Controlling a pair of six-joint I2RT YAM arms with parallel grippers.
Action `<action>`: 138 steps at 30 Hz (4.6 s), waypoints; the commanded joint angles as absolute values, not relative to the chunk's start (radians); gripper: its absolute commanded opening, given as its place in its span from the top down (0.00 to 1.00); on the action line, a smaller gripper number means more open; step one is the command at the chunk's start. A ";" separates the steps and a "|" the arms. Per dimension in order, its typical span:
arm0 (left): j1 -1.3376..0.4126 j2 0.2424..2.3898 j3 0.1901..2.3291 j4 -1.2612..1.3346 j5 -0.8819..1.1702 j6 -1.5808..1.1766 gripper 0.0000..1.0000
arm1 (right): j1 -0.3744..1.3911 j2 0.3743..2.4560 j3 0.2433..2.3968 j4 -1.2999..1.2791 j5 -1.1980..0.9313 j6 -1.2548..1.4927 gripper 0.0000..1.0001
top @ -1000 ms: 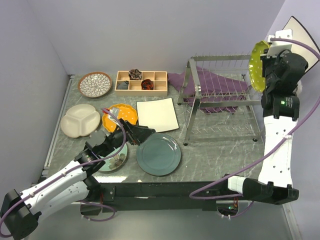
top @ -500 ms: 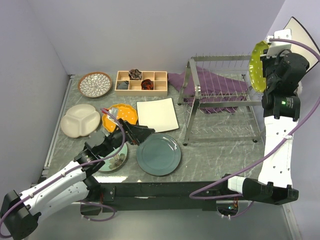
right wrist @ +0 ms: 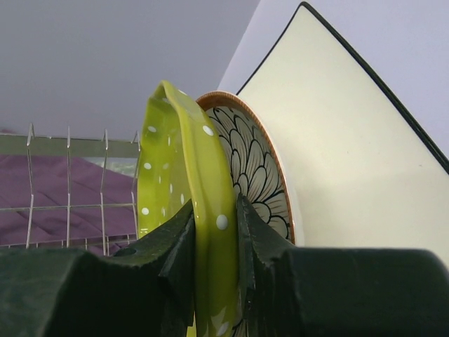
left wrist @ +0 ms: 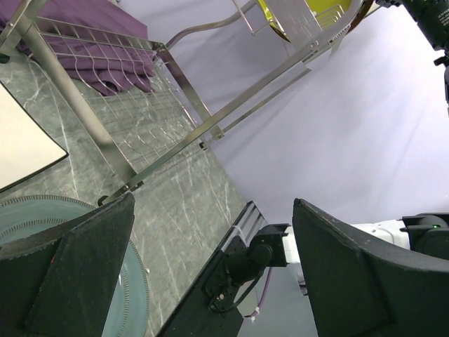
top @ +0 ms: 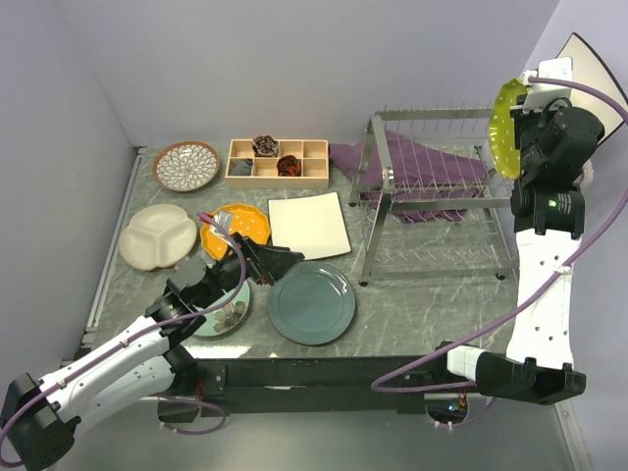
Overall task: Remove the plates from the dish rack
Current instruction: Unload the plate from the dish rack, then place the plate at the center of the board.
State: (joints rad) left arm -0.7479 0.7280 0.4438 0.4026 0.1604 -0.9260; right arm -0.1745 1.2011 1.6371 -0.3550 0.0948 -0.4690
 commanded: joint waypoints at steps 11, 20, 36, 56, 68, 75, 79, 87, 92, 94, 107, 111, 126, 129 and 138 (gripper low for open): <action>-0.752 0.756 0.445 0.462 0.173 -0.920 0.01 | -0.170 1.130 1.695 -0.029 0.107 -0.572 1.00; -0.753 0.749 0.442 0.459 0.173 -0.919 0.00 | -0.170 1.034 1.577 0.023 0.138 -0.554 1.00; -0.753 0.735 0.443 0.457 0.183 -0.920 0.01 | -0.172 1.101 1.687 0.008 0.072 -0.555 1.00; -0.753 0.752 0.453 0.437 0.163 -0.907 0.01 | -0.170 1.135 1.735 0.000 0.052 -0.434 1.00; -0.753 0.753 0.544 0.336 0.127 -0.897 0.01 | -0.170 1.161 1.819 -0.064 0.054 -0.250 1.00; -0.753 0.804 0.652 0.253 0.150 -0.887 0.01 | -0.170 1.173 1.881 -0.124 0.067 -0.085 1.00; -0.753 0.819 0.741 0.186 0.140 -0.862 0.00 | -0.172 1.196 1.937 -0.149 0.066 -0.002 1.00; -0.752 0.890 0.928 0.126 0.110 -0.881 0.01 | -0.172 1.232 2.008 -0.147 -0.055 0.264 1.00; -0.720 1.005 1.090 0.083 0.098 -0.858 0.01 | -0.172 1.238 2.003 -0.101 -0.190 0.456 1.00; -0.706 1.052 1.152 0.103 0.106 -0.856 0.01 | -0.170 1.238 1.976 -0.066 -0.224 0.511 1.00; -0.649 1.255 1.351 0.274 0.215 -0.831 0.00 | -0.006 1.146 1.672 0.182 -0.451 0.752 1.00; -0.649 1.273 1.359 0.284 0.207 -0.834 0.00 | 0.109 1.120 1.609 0.205 -0.446 0.727 1.00; -0.646 1.065 1.135 0.232 0.137 -0.899 0.99 | 0.290 1.058 1.385 0.253 -0.448 0.634 0.96; -0.637 1.005 1.094 0.215 0.147 -0.926 0.99 | 0.302 1.060 1.356 0.285 -0.483 0.635 0.75; -0.520 0.873 1.012 0.252 0.290 -1.089 0.99 | 0.316 1.111 1.385 0.285 -0.543 0.657 0.42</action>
